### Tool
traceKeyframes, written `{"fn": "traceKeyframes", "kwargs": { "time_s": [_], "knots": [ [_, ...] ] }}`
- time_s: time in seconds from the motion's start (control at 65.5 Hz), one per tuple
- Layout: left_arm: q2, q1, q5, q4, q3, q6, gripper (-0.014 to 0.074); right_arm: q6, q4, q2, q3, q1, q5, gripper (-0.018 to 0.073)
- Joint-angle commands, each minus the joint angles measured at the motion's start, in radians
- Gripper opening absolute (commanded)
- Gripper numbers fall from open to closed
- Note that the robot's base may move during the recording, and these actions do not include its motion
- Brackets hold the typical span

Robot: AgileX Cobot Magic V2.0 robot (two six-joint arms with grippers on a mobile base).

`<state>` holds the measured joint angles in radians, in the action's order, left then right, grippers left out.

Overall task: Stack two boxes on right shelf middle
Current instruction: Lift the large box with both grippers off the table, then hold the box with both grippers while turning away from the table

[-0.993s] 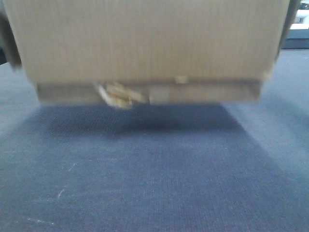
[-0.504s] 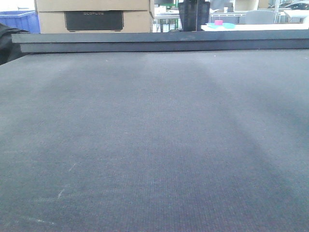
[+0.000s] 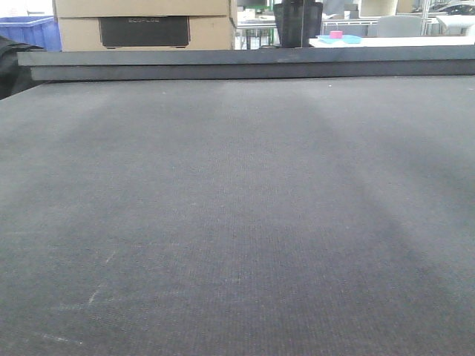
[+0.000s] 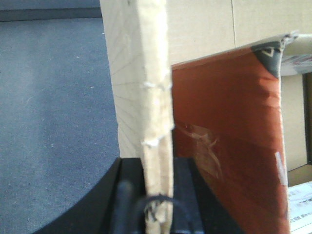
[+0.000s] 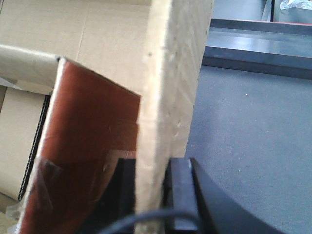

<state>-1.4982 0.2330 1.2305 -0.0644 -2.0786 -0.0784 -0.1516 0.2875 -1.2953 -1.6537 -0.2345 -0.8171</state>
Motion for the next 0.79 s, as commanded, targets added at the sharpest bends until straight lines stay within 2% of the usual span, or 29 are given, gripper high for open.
{"fn": "traceKeyframes", "kwargs": {
  "time_s": [0.0,0.779],
  "knots": [
    [0.01,-0.004,-0.009,0.025,-0.01,-0.004,-0.0111,-0.014,-0.015,0.019,-0.009,0.004,0.107,-0.0154],
    [0.01,-0.004,-0.009,0.025,-0.01,-0.004,-0.0111,-0.014,-0.015,0.019,-0.009,0.004,0.107,-0.0154]
  ]
}}
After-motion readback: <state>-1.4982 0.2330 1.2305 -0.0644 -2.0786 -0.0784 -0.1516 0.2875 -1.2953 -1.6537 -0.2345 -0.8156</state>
